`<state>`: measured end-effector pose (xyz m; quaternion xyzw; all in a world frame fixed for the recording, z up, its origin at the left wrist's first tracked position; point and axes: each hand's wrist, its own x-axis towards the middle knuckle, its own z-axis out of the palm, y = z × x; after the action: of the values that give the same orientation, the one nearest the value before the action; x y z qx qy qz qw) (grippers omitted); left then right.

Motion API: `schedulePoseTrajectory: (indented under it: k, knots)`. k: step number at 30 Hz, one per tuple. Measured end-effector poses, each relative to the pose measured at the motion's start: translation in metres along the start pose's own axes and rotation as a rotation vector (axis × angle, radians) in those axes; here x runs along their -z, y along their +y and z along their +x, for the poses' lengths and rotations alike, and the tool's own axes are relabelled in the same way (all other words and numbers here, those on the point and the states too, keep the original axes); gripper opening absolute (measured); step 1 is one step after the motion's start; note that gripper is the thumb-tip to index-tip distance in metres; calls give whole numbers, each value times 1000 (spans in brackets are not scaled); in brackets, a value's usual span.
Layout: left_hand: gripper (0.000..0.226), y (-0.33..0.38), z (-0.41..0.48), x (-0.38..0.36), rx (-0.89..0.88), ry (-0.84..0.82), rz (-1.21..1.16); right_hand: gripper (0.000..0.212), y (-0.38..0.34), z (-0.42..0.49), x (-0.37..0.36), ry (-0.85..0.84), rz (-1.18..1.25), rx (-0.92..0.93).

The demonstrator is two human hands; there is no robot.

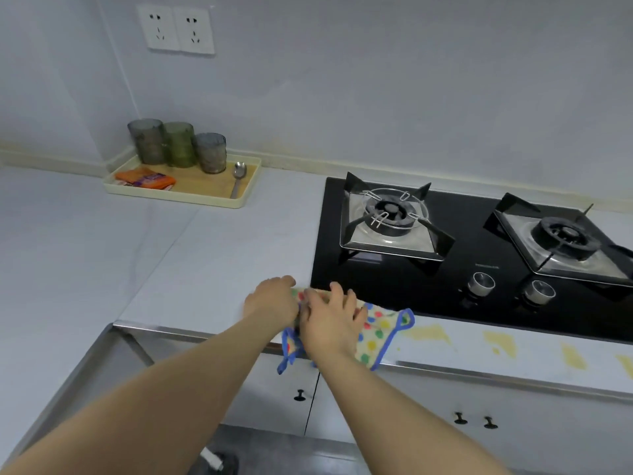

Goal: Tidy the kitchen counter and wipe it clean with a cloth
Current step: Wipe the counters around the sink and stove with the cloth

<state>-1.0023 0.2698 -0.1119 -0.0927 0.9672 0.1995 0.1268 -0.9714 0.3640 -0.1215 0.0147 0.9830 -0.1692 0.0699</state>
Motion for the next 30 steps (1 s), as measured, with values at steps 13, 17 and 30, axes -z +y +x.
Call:
schedulePoseTrajectory:
  k: [13,17,30]
  knots:
    - [33,-21,8,-29,-214,191,18,39,19,8,-8,-15,-9,-73]
    - [39,-37,8,-28,-95,284,-74,61,-4,7,-29,-35,-22,-145]
    - [47,-32,-2,-43,-238,150,129,61,27,-6,-37,13,-32,-140]
